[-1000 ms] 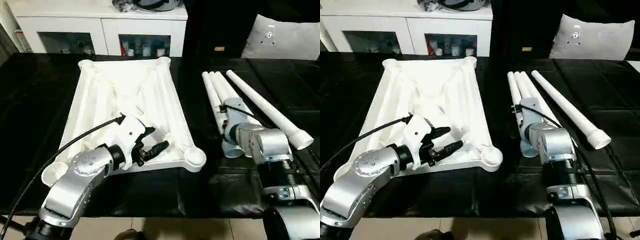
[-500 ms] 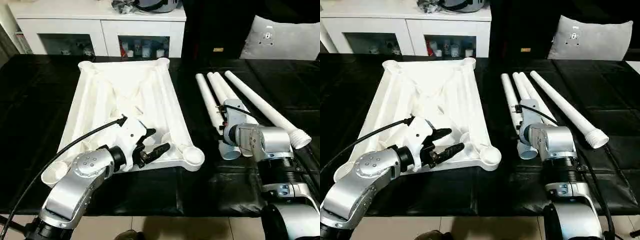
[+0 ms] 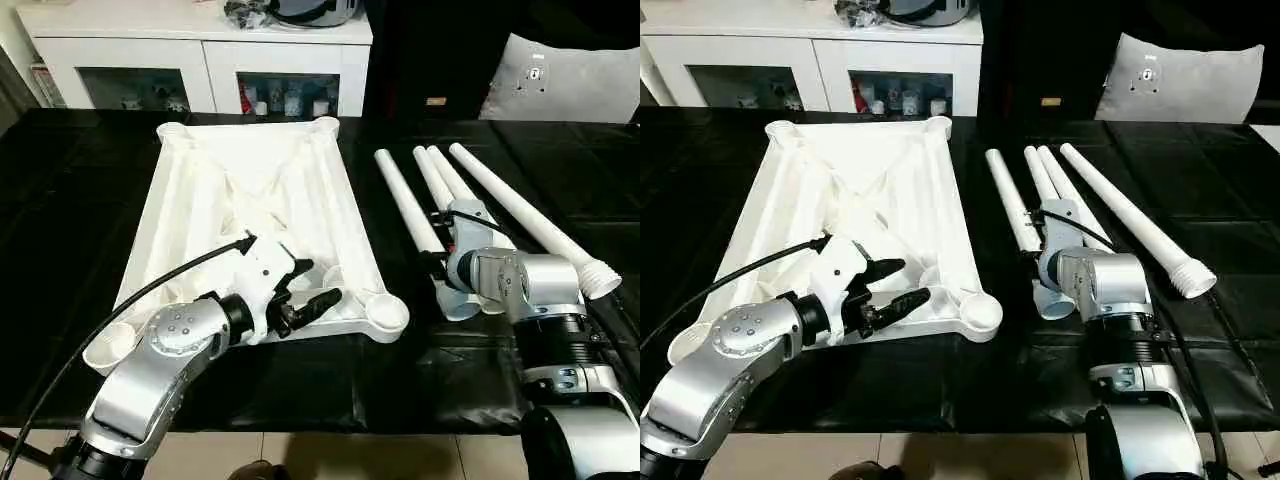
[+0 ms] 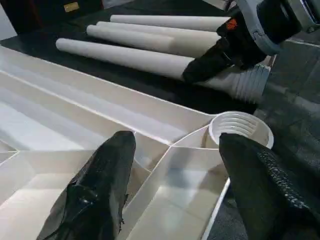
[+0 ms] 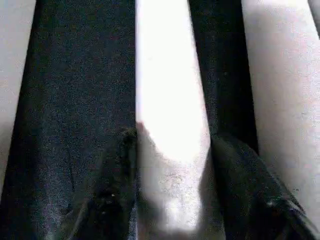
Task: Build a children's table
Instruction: Pick table leg
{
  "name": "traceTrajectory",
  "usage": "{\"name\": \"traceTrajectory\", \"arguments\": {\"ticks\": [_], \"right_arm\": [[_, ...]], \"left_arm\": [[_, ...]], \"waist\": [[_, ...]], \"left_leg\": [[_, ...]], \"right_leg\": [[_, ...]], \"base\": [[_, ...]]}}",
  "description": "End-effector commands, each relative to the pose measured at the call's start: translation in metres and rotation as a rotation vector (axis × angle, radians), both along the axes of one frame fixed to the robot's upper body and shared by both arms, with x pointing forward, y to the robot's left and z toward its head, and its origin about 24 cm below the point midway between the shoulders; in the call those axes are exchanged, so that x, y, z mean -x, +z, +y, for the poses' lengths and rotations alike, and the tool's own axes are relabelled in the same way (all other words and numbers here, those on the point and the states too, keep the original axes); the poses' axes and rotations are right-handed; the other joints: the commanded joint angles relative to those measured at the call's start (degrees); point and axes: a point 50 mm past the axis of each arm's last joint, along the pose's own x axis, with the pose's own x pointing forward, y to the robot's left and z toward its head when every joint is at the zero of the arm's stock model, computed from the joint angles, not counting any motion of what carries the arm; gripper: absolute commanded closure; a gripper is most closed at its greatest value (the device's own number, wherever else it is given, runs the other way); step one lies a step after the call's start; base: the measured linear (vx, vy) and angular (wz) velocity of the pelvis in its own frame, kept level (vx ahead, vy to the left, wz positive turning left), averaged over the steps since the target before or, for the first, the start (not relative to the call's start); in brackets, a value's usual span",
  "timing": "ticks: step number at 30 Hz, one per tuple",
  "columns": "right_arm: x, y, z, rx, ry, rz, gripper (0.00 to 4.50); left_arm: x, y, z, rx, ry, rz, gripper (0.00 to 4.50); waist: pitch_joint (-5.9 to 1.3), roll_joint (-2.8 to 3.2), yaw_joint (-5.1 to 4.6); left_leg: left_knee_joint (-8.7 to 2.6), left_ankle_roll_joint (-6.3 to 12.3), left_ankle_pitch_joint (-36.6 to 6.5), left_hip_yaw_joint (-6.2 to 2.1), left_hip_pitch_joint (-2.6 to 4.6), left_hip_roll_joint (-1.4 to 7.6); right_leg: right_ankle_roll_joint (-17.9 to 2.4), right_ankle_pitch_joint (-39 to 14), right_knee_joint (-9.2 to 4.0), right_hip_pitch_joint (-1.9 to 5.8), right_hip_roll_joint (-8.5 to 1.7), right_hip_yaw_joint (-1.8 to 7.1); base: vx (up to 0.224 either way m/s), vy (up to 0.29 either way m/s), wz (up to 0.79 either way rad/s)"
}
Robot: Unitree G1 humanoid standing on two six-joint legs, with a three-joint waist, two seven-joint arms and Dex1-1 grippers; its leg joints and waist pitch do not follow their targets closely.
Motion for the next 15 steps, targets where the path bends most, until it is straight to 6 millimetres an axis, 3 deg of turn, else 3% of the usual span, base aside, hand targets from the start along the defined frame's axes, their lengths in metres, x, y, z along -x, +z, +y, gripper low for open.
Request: {"name": "traceTrajectory", "arguments": {"ticks": [1, 7, 11, 15], "right_arm": [[0.004, -0.011, 0.000, -0.017, -0.014, 0.049, 2.54], [0.004, -0.008, 0.001, -0.046, -0.044, 0.028, 2.65], [0.002, 0.003, -0.001, -0.060, -0.072, -0.044, 2.66], [-0.001, 0.026, 0.000, -0.088, -0.075, -0.231, 2.66]], "left_arm": [[-0.001, 0.000, -0.001, -0.006, -0.003, -0.008, 1.42], [-0.002, 0.002, -0.001, 0.010, 0.022, -0.024, 1.42], [-0.006, 0.010, 0.000, 0.020, 0.043, -0.052, 1.42], [-0.014, 0.020, 0.001, 0.048, 0.093, -0.086, 1.42]], "waist": [[-3.12, -0.17, 0.09], [-3.11, -0.18, 0.07], [-3.10, -0.33, 0.12], [-3.27, -0.06, 0.25]], "left_leg": [[-5.59, -9.30, -20.89, -3.23, 2.95, 6.62], [-5.62, -9.51, -21.60, -3.26, 3.00, 6.64], [-5.68, -9.12, -21.17, -3.20, 2.89, 6.65], [-5.68, -8.93, -19.66, -3.29, 2.84, 6.68]], "right_leg": [[-11.18, -8.63, -3.70, -0.02, -4.22, 2.52], [-11.02, -9.41, -3.81, -0.11, -4.26, 2.56], [-10.46, -9.22, -3.88, -0.03, -4.27, 2.61], [-10.23, -6.90, -3.69, 0.14, -4.21, 2.56]], "base": [[0.000, 0.000, 0.00], [0.000, 0.000, 0.00], [0.000, 0.000, 0.00], [0.000, 0.000, 0.00]]}}
